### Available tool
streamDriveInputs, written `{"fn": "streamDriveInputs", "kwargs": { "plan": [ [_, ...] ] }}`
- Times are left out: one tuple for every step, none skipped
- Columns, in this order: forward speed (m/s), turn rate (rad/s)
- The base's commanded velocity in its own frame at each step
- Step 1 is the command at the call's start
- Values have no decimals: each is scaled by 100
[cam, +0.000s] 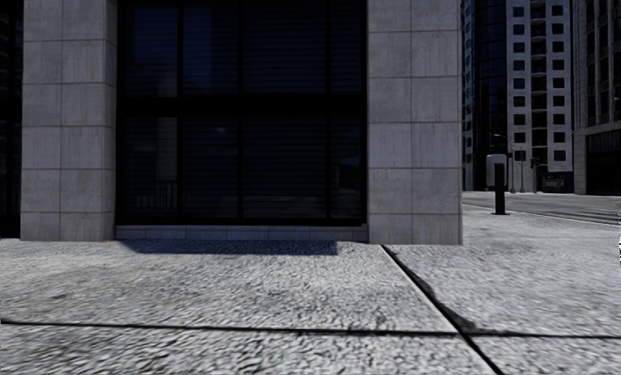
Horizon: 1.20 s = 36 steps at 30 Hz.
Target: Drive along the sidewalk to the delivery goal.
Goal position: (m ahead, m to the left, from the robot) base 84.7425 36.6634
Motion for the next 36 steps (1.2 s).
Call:
{"fn": "streamDriveInputs", "kwargs": {
  "plan": [
    [150,-41],
    [150,-43],
    [150,-43],
    [150,-46],
    [150,-52],
    [150,-60],
    [150,-60],
    [150,-68],
    [150,-71],
    [150,-71],
    [150,-71],
    [150,-72],
    [150,-72],
    [150,-72],
    [150,-72],
    [150,-72],
    [150,-72],
    [150,-72],
    [150,-72],
    [150,-72],
    [150,-72],
    [150,-72],
    [150,-72],
    [150,-72],
    [150,-72],
    [150,-72],
    [150,-72],
    [150,-72],
    [150,-72],
    [150,-72],
    [150,-72],
    [150,-72],
    [150,-72],
    [150,-72],
    [150,-72],
    [150,-72]
  ]
}}
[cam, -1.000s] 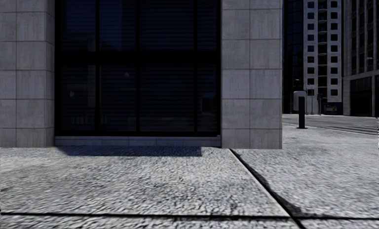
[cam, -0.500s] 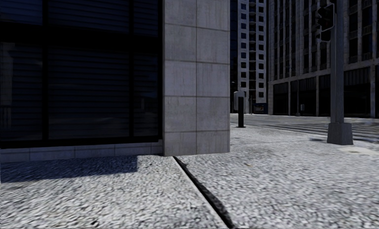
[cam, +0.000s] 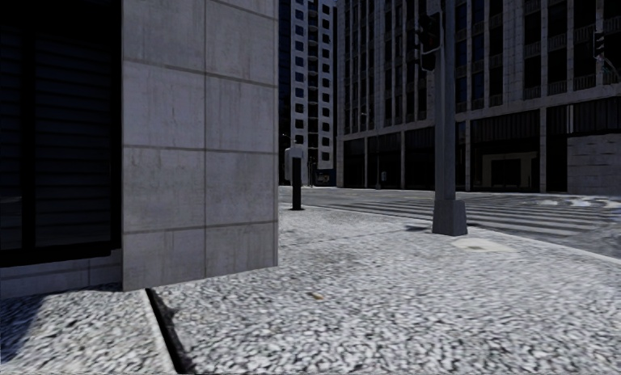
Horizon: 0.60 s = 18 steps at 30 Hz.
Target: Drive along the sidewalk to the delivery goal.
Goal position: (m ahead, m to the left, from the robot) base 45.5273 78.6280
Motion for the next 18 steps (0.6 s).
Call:
{"fn": "streamDriveInputs", "kwargs": {
  "plan": [
    [150,-72],
    [150,-72],
    [151,-72],
    [152,-72],
    [153,-72],
    [153,-72],
    [153,-72],
    [153,-72],
    [153,-72],
    [153,-70],
    [153,-58],
    [153,-50],
    [153,-50],
    [154,-42],
    [154,0],
    [154,0],
    [154,0],
    [155,0]
  ]
}}
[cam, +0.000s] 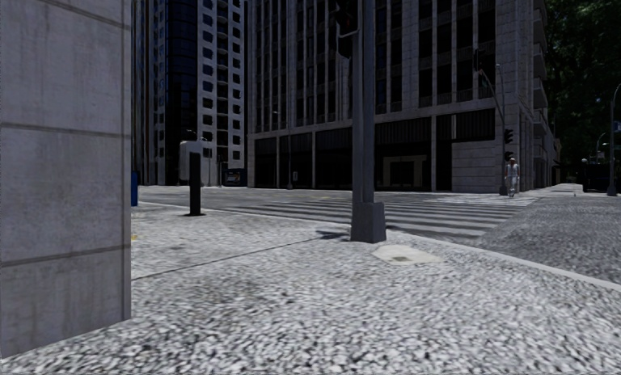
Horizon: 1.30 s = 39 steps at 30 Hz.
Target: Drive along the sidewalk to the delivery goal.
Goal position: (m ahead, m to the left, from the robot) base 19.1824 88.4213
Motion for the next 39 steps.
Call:
{"fn": "streamDriveInputs", "kwargs": {
  "plan": [
    [155,0],
    [155,0],
    [155,0],
    [155,0],
    [155,0],
    [155,0],
    [155,0],
    [155,0],
    [155,0],
    [156,0],
    [156,0],
    [156,0],
    [156,0],
    [156,5],
    [157,25],
    [157,37],
    [157,37],
    [157,43],
    [171,54],
    [171,54],
    [175,57],
    [176,60],
    [176,61],
    [176,61],
    [176,61],
    [182,61],
    [200,61],
    [200,61],
    [200,61],
    [200,61],
    [200,61],
    [200,61],
    [200,61],
    [200,61],
    [200,61],
    [200,61],
    [200,61],
    [200,61],
    [200,61]
  ]
}}
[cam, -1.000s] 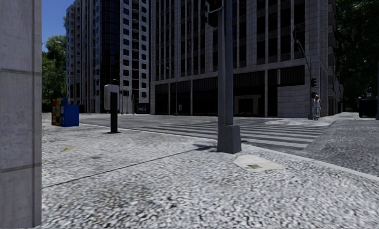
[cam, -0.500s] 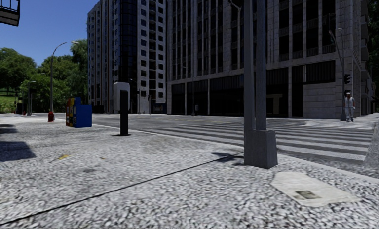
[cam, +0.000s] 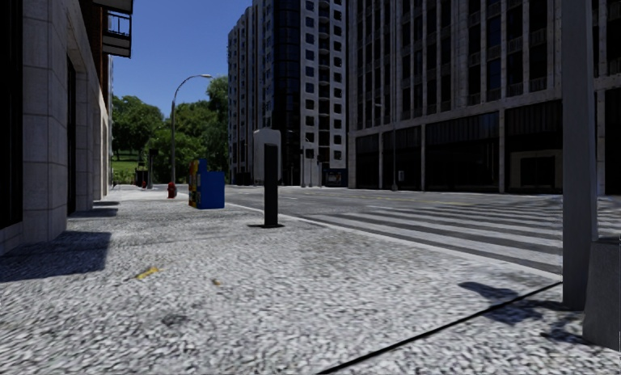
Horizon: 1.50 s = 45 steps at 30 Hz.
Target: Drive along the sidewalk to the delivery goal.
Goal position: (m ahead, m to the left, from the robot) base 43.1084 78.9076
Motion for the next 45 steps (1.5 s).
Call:
{"fn": "streamDriveInputs", "kwargs": {
  "plan": [
    [200,61],
    [200,62],
    [200,62],
    [200,66],
    [200,67],
    [200,67],
    [200,67],
    [200,67],
    [200,67],
    [200,67],
    [200,67],
    [200,67],
    [200,67],
    [200,67],
    [200,67],
    [200,67],
    [200,67],
    [200,67],
    [200,67],
    [200,67],
    [200,67],
    [200,67],
    [200,67],
    [200,67],
    [200,67],
    [200,67],
    [200,67],
    [200,67],
    [200,67],
    [200,57],
    [200,57],
    [200,43],
    [200,0],
    [200,0],
    [200,0],
    [200,0],
    [200,0],
    [200,0],
    [200,0],
    [200,0],
    [200,0],
    [200,0],
    [200,0],
    [200,0],
    [200,0]
  ]
}}
